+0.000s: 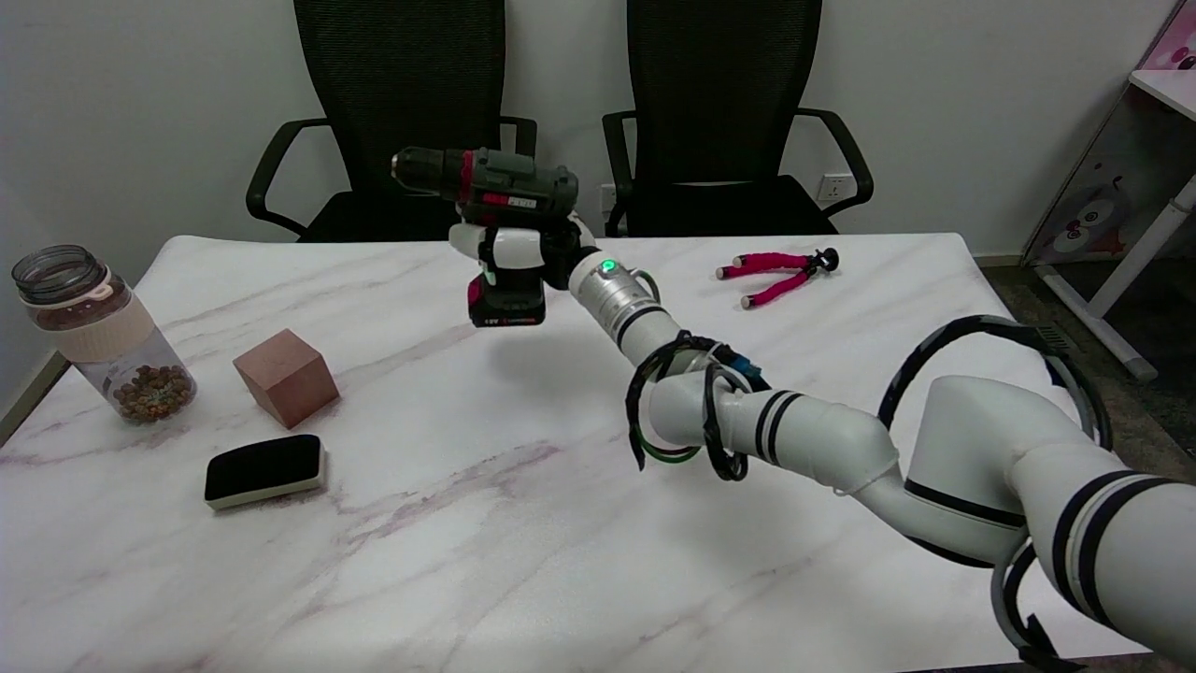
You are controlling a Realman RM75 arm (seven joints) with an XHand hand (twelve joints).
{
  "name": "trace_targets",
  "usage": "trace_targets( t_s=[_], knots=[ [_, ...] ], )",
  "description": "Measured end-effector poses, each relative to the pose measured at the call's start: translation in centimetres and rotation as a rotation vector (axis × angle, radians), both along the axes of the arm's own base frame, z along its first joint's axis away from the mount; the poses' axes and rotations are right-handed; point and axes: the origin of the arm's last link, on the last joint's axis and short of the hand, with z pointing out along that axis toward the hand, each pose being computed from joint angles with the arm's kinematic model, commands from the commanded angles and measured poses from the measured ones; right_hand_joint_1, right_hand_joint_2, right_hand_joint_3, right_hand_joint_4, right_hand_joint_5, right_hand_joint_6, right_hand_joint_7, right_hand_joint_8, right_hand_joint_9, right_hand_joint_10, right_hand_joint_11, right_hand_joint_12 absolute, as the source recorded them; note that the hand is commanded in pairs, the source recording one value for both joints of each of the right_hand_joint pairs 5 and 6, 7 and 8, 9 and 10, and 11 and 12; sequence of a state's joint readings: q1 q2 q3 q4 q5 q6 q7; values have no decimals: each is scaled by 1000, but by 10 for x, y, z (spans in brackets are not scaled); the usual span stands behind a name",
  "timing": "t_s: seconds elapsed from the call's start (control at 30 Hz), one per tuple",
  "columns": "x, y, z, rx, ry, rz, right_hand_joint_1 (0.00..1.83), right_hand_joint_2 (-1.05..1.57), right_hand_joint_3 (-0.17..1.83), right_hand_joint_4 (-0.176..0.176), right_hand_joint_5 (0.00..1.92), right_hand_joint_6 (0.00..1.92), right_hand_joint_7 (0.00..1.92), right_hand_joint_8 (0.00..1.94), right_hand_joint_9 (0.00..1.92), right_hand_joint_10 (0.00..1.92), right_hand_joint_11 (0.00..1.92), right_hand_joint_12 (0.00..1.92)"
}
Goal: Pick up the power screwdriver.
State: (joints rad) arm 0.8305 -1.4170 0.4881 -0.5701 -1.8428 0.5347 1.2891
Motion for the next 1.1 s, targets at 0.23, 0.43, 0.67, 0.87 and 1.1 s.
trace_targets(
  t_s=[0.23,0.43,0.67,0.87,1.1],
  knots=[
    [17,3,19,-7,-26,62,1105,1228,813,39,1746,1746,1746,1746,1920,1920,1885,1885],
    [31,9,42,-26,-44,114,1103,1241,785,40,1683,1683,1683,1683,1920,1920,1920,1920],
    [46,19,80,-76,-68,171,1110,1227,791,40,1630,1630,1630,1630,1920,1920,1920,1920],
    [54,27,111,-125,-76,200,1104,1249,780,41,1619,1619,1619,1619,1920,1920,1920,1920],
    [60,36,147,-194,-89,229,1100,1271,779,42,1619,1619,1619,1619,1920,1920,1920,1920]
  ],
)
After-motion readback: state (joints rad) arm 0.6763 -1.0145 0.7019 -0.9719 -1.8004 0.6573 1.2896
